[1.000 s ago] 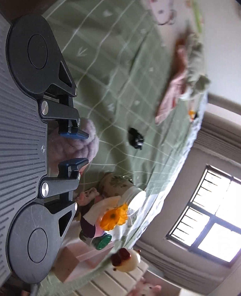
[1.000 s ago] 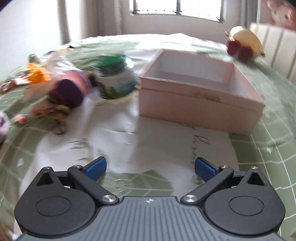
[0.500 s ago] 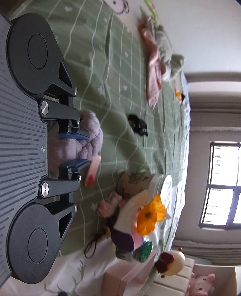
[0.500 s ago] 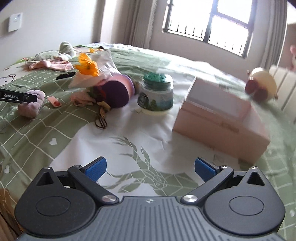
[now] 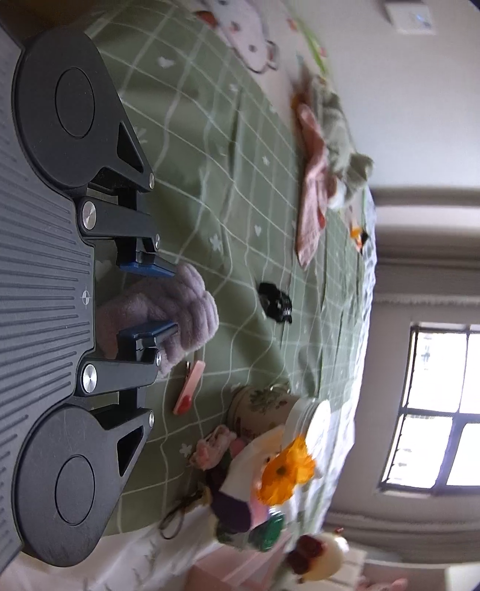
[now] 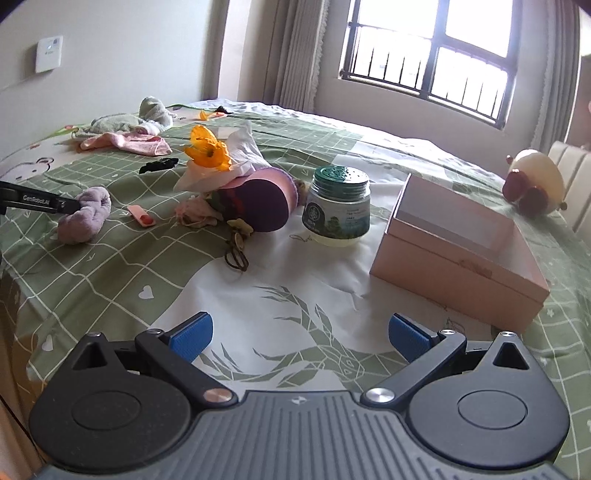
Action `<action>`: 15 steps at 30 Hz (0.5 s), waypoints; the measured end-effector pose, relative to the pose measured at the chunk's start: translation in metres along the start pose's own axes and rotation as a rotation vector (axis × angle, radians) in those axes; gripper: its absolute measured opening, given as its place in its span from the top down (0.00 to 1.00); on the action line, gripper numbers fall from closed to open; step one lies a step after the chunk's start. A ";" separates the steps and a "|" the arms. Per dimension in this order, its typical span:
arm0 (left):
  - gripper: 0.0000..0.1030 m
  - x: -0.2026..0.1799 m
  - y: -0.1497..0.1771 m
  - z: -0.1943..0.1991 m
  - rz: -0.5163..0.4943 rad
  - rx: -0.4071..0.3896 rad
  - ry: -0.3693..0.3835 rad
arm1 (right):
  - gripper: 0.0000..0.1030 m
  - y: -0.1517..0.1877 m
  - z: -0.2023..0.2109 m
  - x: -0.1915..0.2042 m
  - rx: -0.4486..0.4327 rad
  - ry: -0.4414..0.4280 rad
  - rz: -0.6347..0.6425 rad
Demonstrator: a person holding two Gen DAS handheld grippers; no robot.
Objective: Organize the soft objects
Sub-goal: 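Grasp the lavender fuzzy scrunchie with the left tool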
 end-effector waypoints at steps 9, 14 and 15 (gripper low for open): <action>0.69 -0.034 -0.010 -0.008 0.126 0.019 0.250 | 0.01 0.010 0.002 0.002 0.002 -0.029 -0.013; 0.69 -0.059 -0.008 -0.021 0.029 0.032 0.222 | 0.01 0.014 0.000 0.003 0.011 -0.007 0.020; 0.69 -0.060 -0.006 -0.026 0.008 0.050 0.203 | 0.01 0.013 -0.001 0.003 0.013 0.001 0.031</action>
Point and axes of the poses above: each gripper's, at about its wrist camera, not at the fingertips, and z roughly against the way its jaws point, x to its left, y to its underside, the point moved 8 cm from there along -z, roughly the way its jaws point, and after that the axes turned 4 degrees about -y, right-handed, at the moved point
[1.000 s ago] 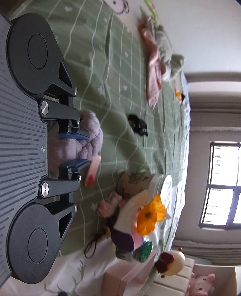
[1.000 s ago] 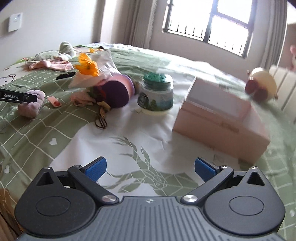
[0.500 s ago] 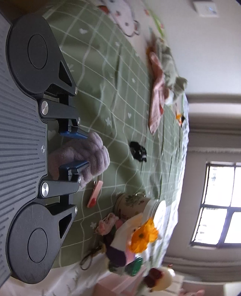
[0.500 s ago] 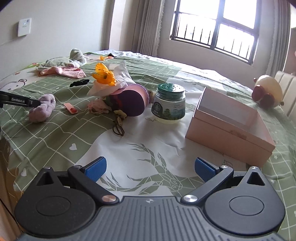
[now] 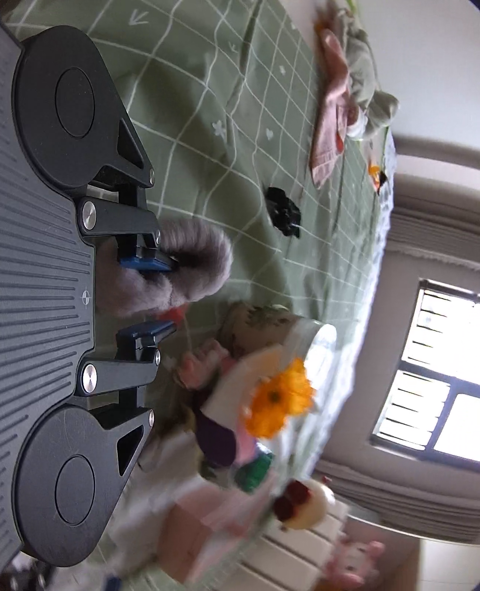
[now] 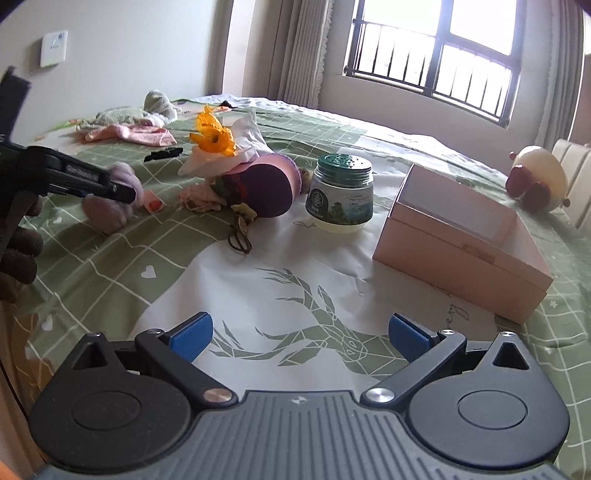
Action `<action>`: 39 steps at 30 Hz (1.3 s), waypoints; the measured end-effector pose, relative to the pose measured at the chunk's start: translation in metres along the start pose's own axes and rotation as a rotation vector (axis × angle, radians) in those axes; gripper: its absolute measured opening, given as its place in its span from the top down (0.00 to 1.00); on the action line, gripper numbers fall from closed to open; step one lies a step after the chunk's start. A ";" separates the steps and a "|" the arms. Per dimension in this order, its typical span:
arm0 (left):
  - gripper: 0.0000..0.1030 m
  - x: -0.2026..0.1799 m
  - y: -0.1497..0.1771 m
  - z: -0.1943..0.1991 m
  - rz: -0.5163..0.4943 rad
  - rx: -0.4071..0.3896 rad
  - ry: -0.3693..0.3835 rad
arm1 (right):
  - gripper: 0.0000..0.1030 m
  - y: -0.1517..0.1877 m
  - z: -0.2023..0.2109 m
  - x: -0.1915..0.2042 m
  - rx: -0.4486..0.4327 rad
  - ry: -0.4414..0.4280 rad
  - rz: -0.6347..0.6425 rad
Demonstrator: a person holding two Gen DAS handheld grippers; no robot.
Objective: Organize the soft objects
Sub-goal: 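Grasp the lavender fuzzy scrunchie with the left tool, then grasp the black claw clip with the right tool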
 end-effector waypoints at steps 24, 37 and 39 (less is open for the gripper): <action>0.79 0.178 -0.060 0.030 0.234 -0.140 0.003 | 0.39 -0.262 -0.241 0.199 0.383 -0.223 0.028; 0.79 0.172 -0.075 -0.014 0.180 -0.091 -0.004 | 0.64 -0.270 -0.244 0.190 0.410 -0.237 -0.016; 0.79 0.157 -0.087 -0.014 0.145 -0.088 -0.006 | 0.64 -0.290 -0.206 0.178 0.341 -0.268 -0.002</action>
Point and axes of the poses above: each gripper's, at about its wrist camera, not at the fingertips, and z roughly against the way its jaws point, x to its left, y to its underside, the point moved 8 cm from there along -z, roughly the way its jaws point, and after that the axes turned 4 degrees about -y, right-handed, at the moved point
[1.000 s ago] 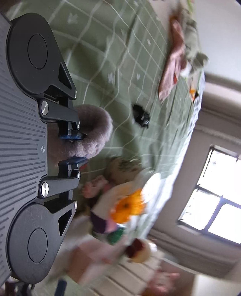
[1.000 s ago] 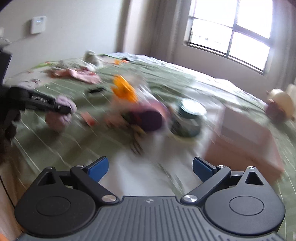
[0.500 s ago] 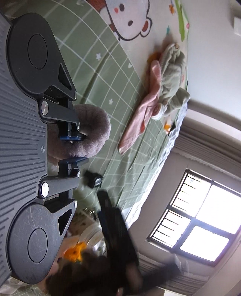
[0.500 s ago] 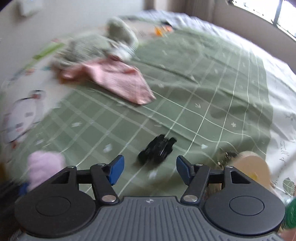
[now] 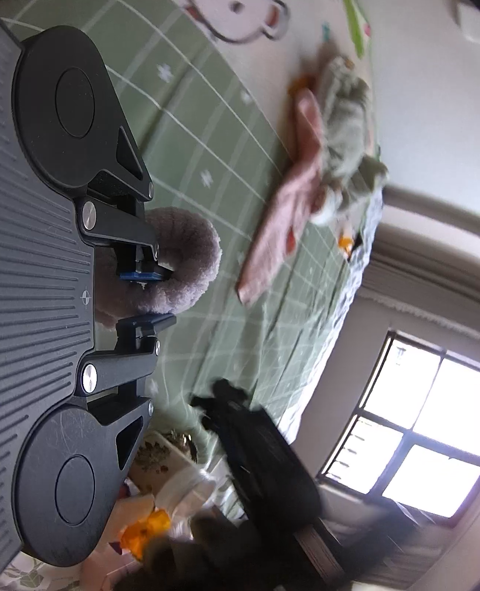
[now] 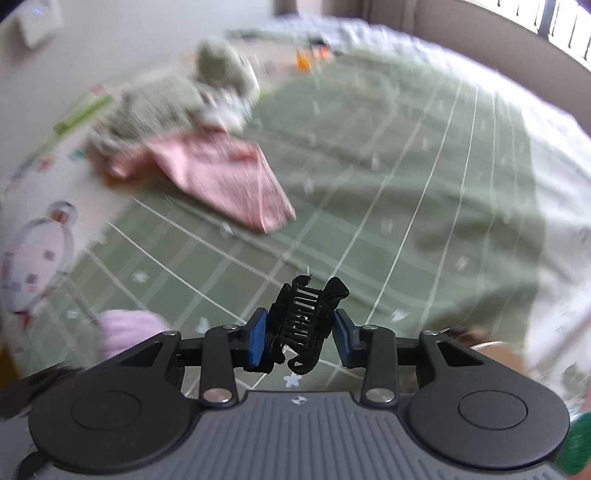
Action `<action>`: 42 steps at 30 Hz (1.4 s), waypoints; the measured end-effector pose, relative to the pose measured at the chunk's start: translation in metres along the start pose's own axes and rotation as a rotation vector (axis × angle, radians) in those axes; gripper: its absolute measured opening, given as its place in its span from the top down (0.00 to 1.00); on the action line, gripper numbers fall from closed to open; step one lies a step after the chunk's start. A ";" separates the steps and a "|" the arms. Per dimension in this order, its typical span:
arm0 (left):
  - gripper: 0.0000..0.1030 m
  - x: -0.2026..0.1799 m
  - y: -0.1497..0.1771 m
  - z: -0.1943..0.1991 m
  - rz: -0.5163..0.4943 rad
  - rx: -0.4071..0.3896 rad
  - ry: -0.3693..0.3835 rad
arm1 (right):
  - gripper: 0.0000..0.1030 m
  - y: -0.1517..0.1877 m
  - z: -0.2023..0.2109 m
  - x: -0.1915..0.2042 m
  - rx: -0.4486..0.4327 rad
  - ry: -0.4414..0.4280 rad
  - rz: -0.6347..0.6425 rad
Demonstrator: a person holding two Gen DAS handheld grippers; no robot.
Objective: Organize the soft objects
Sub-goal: 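Grasp the black claw clip with the right tool, then drop the scrunchie from the left tool into the pink box while the right tool drops the claw clip, then grasp the pink hair clip with the left tool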
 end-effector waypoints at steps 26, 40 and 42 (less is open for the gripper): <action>0.75 -0.459 0.052 -0.080 -0.187 0.513 0.773 | 0.41 0.203 0.234 -0.405 -0.315 0.276 -0.451; 0.74 -0.360 0.031 -0.017 -0.391 0.126 0.479 | 0.38 0.253 0.240 -0.353 -0.405 0.292 -0.393; 0.74 -0.317 0.022 -0.005 -0.335 0.096 0.445 | 0.36 0.254 0.232 -0.323 -0.416 0.274 -0.339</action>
Point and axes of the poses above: each gripper's, at about its wrist camera, not at the fingertips, and z roughly against the way its jaws point, x to its left, y to its underside, the point moved 8 cm from there along -z, roughly the way its jaws point, and after that the axes turned 4 degrees about -y, right-handed, at the moved point
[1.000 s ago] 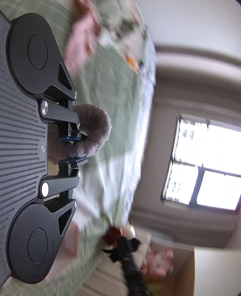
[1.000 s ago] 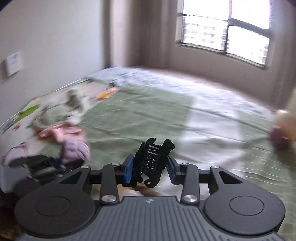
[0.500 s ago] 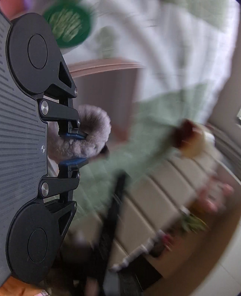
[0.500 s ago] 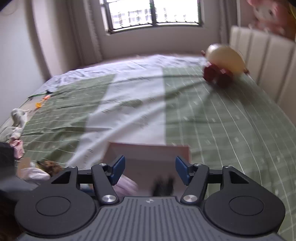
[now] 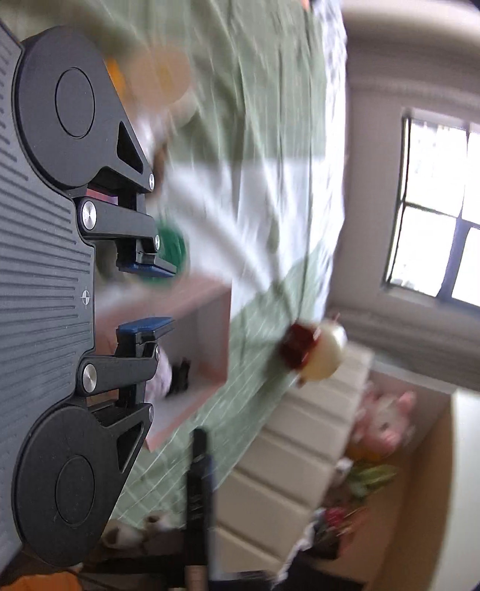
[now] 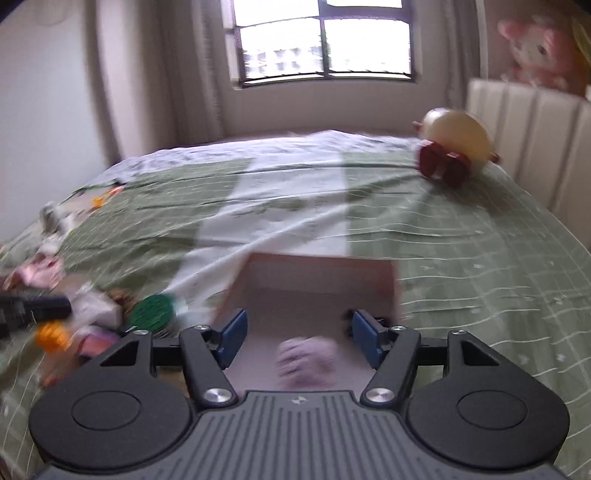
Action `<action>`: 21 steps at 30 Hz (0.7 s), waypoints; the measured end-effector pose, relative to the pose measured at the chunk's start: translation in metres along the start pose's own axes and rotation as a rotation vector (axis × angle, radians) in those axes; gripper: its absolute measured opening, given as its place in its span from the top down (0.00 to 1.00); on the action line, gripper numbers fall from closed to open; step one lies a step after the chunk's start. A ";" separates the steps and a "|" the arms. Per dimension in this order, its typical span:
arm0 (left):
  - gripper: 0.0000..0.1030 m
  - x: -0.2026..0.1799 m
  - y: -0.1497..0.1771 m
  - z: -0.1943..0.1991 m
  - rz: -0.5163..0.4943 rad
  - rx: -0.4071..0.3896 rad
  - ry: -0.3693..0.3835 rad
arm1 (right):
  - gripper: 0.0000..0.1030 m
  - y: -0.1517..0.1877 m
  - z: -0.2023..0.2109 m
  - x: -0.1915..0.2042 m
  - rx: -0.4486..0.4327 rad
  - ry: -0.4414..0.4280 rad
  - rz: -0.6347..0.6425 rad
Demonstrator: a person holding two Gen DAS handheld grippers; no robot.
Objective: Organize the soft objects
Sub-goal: 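Grasp the pink hair clip with the left tool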
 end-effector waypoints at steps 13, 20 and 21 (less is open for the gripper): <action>0.74 0.175 0.107 0.042 0.370 0.114 -0.221 | 0.33 0.116 -0.016 0.147 0.111 -0.127 0.182; 0.74 0.196 0.120 0.026 0.558 0.090 -0.209 | 0.33 0.128 -0.014 0.154 0.145 -0.121 0.186; 0.74 0.197 0.120 0.021 0.562 0.089 -0.200 | 0.33 0.129 -0.015 0.154 0.149 -0.118 0.185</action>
Point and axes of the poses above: each gripper's, at about its wrist camera, not at the fingertips, and z roughly against the way its jaws point, x to its left, y to its underside, the point moved 8 cm from there along -z, roughly the way its jaws point, and after that the axes turned 4 degrees about -y, right-handed, at the moved point
